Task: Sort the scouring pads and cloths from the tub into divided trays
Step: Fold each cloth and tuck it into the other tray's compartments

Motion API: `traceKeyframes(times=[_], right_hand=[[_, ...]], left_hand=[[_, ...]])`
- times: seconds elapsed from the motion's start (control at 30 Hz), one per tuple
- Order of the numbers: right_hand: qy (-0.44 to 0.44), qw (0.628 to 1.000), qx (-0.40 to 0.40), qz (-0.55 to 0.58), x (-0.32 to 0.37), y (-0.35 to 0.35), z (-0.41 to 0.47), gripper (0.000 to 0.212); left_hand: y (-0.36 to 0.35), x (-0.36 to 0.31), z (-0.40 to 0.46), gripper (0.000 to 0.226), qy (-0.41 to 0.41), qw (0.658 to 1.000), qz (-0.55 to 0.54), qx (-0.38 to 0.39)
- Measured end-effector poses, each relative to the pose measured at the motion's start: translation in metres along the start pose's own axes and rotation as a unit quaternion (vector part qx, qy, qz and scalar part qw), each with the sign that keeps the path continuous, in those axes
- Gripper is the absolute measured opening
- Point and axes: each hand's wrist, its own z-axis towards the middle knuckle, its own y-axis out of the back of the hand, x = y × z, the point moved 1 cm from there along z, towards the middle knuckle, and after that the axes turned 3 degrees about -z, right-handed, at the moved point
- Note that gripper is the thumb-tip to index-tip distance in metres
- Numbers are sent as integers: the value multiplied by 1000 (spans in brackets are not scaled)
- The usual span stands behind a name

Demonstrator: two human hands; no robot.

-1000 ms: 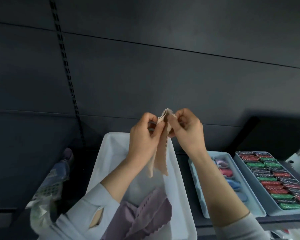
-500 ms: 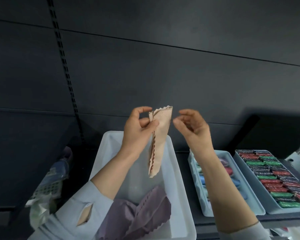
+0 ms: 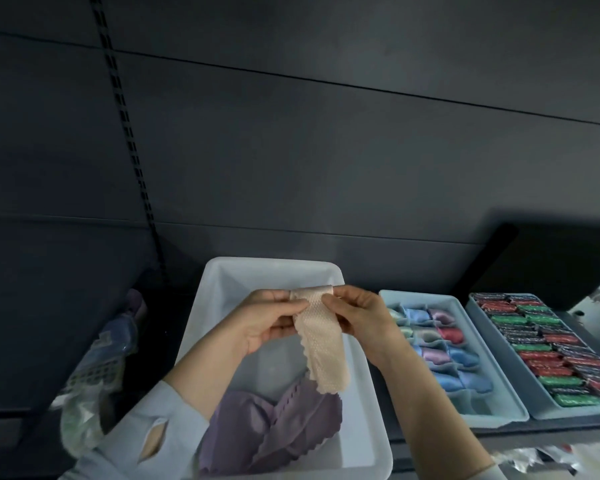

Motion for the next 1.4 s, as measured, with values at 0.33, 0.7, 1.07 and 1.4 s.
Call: traceKeyframes(times=[0.33,0.7,1.07,1.4], right_hand=[[193,979,-22,-58,45,-1,4,41],[222,972,-35,-63,63,0,4,56],[219,973,-38,-56,45,10,7,39],[295,936,-8,-192,27,-4,-14,24]], left_hand=[[-5,-34,-5,53,-347,927,113,-89],[-14,-45,-13,37,-342,933,111,-27],[-18,-14,-7,19,-108,994,-24,21],[-16,-20,-6,11,-62,984,-166,7]])
